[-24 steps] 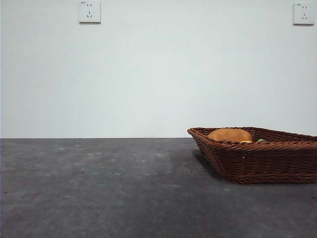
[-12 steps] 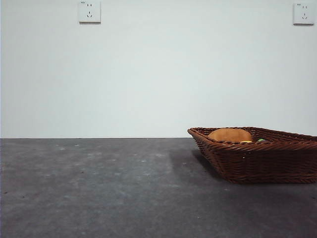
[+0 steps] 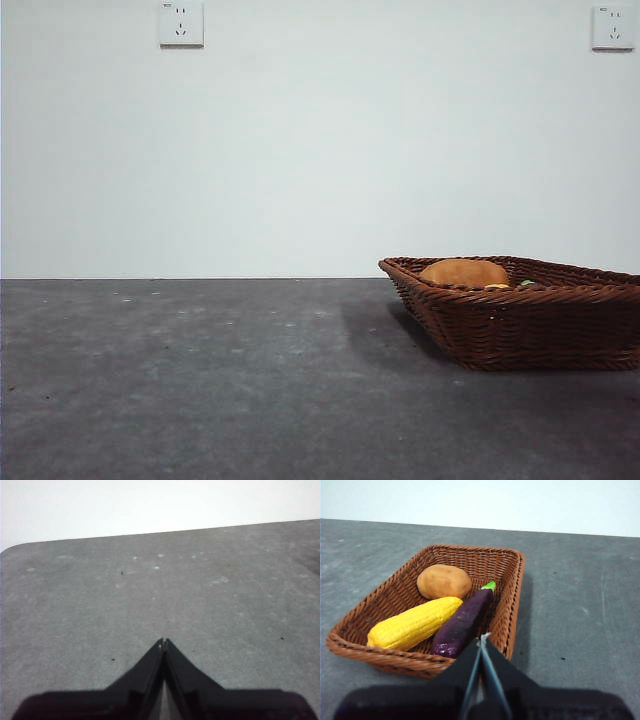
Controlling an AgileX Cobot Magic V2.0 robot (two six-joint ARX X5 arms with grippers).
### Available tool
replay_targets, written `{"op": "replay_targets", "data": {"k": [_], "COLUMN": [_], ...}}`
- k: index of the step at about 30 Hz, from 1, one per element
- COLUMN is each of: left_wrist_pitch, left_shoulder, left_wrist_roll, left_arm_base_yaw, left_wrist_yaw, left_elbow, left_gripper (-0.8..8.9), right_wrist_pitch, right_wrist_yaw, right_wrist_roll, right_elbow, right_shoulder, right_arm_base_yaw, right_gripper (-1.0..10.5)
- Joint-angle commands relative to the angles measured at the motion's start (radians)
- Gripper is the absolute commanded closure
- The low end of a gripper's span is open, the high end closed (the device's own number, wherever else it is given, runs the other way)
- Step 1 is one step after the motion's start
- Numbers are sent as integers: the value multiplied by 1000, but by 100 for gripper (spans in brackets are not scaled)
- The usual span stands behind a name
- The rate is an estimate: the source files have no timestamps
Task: Help me put the vegetables on the table into the basket
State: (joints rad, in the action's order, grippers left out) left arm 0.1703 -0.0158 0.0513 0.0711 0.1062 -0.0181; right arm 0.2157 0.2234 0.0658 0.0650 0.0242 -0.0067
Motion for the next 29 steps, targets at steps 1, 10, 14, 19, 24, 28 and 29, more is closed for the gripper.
{"op": "replay_targets", "data": {"k": [1, 10, 14, 19, 24, 28, 29], "left_wrist_pitch": [-8, -9, -9, -9, -9, -9, -9], "left_shoulder": [0, -5, -6, -6, -6, -6, -6], "left_wrist_roll": [-6, -6, -6, -6, -6, -6, -6], "left_arm_base_yaw": [3, 2, 2, 3, 3, 3, 3], "left_wrist_yaw": [-2, -2, -2, -2, -2, -2, -2], "left_elbow": [11, 11, 11, 11, 11, 11, 11], "left_gripper": [817, 817, 817, 817, 817, 817, 817], "right_wrist_pitch": [-10, -13, -11, -6, -6, -6, -6], "right_wrist_yaw": [-5, -16, -16, -16, -16, -16, -16], "right_wrist_roll": [-14, -13, -13, -13, -13, -13, -13], "right_elbow": [-35, -38, -38, -36, -36, -36, -36], "right_shoulder": [-17, -16, -16, -16, -16, -16, -16], "right_arm_base_yaw": [6, 21, 21, 21, 21, 21, 21], "right_gripper": [945, 945, 945, 945, 945, 945, 945]}}
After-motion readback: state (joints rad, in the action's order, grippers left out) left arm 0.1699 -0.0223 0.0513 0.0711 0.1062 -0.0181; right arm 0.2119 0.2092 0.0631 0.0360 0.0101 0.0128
